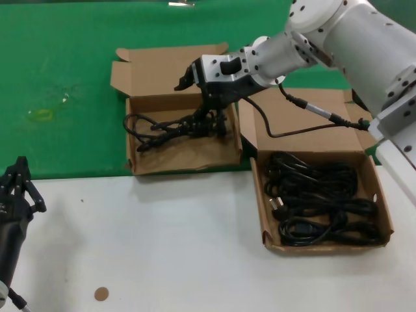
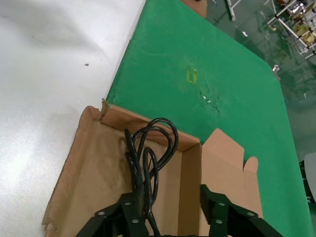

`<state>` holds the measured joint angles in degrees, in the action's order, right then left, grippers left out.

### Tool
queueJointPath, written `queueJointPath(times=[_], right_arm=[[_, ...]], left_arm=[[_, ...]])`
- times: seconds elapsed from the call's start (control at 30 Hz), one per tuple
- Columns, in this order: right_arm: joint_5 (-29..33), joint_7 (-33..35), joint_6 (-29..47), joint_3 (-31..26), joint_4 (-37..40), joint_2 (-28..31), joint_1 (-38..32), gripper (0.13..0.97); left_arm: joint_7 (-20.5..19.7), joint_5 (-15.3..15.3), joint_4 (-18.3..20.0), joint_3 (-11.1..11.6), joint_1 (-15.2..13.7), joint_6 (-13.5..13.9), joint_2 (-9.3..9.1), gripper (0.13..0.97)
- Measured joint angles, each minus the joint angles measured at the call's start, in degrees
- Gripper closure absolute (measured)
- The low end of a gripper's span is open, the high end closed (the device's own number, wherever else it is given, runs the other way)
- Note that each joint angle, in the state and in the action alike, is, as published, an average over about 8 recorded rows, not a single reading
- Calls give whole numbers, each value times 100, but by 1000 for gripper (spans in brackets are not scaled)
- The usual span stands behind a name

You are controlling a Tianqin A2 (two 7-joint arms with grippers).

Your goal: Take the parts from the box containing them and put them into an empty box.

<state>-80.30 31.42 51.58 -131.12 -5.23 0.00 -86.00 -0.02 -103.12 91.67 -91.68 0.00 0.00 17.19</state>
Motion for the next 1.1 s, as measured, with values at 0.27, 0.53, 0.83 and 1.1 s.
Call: queueJointPath(times=[0.27,0.53,0.83,1.1], right_arm=[[29,36,14,105,83,1,-59,632],[3,2,-49,162,-18,23,46,452],[-200,-278,-503,497,-784,173,804,278],[-443,-612,-1043,900,-1701,353,1713,216]], left_arm=[[0,0,0,0,0,0,0,953],[0,0,0,0,0,0,0,941],[0,0,0,0,0,0,0,883],[0,0,0,0,0,0,0,818]])
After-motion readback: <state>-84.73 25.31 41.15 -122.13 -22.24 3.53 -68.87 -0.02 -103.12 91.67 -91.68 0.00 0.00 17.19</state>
